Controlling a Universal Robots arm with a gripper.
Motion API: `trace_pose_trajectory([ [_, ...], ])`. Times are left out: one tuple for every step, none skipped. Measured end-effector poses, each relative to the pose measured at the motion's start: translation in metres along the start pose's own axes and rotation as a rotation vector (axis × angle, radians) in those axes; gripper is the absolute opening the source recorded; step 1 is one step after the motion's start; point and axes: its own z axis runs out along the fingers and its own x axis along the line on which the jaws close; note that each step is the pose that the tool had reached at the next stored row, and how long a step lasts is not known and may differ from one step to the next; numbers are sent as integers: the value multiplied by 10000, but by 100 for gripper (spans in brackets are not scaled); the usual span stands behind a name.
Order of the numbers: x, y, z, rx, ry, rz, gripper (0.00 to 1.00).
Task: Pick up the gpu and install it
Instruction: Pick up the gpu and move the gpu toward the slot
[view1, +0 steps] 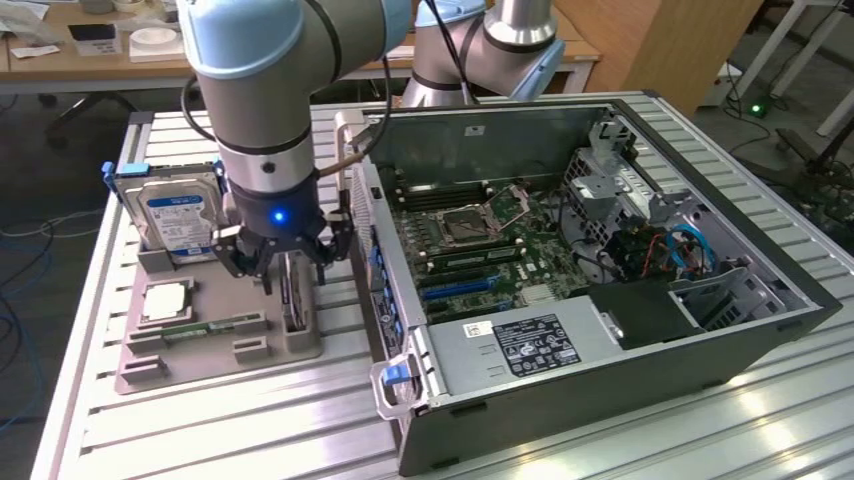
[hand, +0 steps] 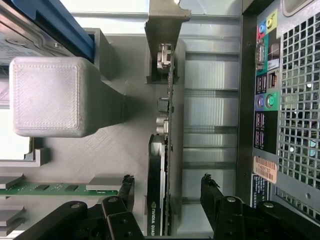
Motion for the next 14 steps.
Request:
trace_pose_trajectory([
  [0, 0, 4, 0, 0, 0, 65],
  [-1, 0, 8, 0, 1, 0, 65],
  [-2, 0, 12, 0, 0, 0, 65],
  [-2, 0, 16, 1, 0, 0, 65],
  [-3, -1, 20, 1, 2, 0, 65],
  [-3, -1, 24, 1, 2, 0, 65],
  [-3, -1, 28, 1, 2, 0, 65],
  [-3, -1, 33, 0, 2, 0, 65],
  [-4, -1, 38, 1, 2, 0, 65],
  [-4, -2, 43, 1, 2, 0, 65],
  [-4, -2, 49, 0, 1, 0, 65],
  [-4, -2, 56, 1, 2, 0, 65],
  [-4, -2, 62, 1, 2, 0, 65],
  [-4, -3, 69, 1, 3, 0, 65],
])
